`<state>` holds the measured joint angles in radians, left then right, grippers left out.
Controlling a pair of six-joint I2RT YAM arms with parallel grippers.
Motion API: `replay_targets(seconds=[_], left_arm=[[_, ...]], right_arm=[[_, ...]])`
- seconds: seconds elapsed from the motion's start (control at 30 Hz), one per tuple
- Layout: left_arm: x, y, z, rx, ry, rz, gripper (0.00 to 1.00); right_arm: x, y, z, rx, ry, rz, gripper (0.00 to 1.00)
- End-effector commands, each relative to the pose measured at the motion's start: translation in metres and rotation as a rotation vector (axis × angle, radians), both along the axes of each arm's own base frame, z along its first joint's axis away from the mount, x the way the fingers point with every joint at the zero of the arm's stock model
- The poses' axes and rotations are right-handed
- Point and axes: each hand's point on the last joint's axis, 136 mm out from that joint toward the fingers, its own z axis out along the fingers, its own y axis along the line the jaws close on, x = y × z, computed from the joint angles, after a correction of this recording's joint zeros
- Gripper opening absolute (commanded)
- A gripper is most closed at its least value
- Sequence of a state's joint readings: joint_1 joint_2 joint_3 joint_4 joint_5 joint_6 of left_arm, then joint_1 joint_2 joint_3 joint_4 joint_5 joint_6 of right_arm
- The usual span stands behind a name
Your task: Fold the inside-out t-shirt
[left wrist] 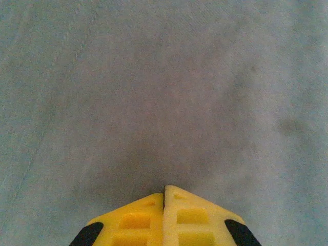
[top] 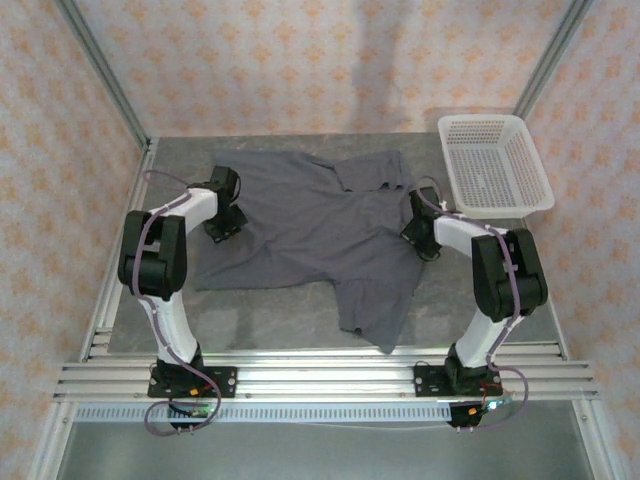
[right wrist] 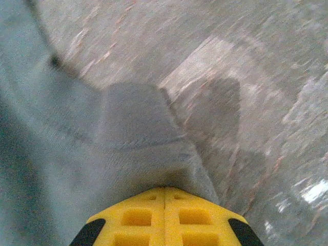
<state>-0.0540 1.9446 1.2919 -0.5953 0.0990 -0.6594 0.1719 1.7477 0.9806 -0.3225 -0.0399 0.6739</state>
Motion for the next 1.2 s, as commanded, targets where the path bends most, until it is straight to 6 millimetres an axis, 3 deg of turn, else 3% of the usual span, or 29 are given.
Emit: replay_targets(seconds=[0.0,0.23,0.33,0.43,0.53,0.6,0.67,0.77,0.93,1.03,1.17], left_arm=[[0.001,0.013,-0.005,0.017,0.032,0.071,0.00],[0.007,0.040,-0.018,0.004,0.038,0.154,0.00],[0.016,0.032,-0.006,-0.070,-0.015,0.111,0.00],[0.025,0.012,0.029,-0.176,-0.159,0.048,0.02],[0.016,0.008,0.078,-0.188,-0.294,0.007,0.20],[0.001,0.009,0.103,-0.164,-0.346,-0.012,0.33],[-0.013,0.008,0.122,-0.158,-0.393,-0.023,0.42],[-0.026,-0.006,0.141,-0.197,-0.460,-0.061,0.52],[-0.052,-0.029,0.169,-0.226,-0.508,-0.147,0.69],[-0.069,-0.042,0.189,-0.226,-0.538,-0.213,0.78],[-0.085,-0.047,0.198,-0.206,-0.548,-0.256,0.82]], right_arm=[[-0.002,-0.026,-0.008,-0.036,0.058,-0.088,0.00],[0.000,-0.046,-0.005,-0.054,0.056,-0.130,0.00],[0.006,-0.033,0.002,0.009,0.029,-0.074,0.00],[0.009,-0.007,0.022,0.126,-0.012,0.028,0.00],[0.002,0.003,0.060,0.150,-0.099,0.073,0.00],[0.001,0.004,0.090,0.125,-0.185,0.095,0.07],[0.009,0.020,0.119,0.090,-0.277,0.148,0.14],[0.043,0.055,0.146,0.025,-0.326,0.247,0.30],[0.124,0.058,0.118,-0.053,-0.255,0.175,0.32],[0.157,0.064,0.097,-0.091,-0.219,0.201,0.33],[0.185,0.081,0.073,-0.063,-0.181,0.267,0.36]])
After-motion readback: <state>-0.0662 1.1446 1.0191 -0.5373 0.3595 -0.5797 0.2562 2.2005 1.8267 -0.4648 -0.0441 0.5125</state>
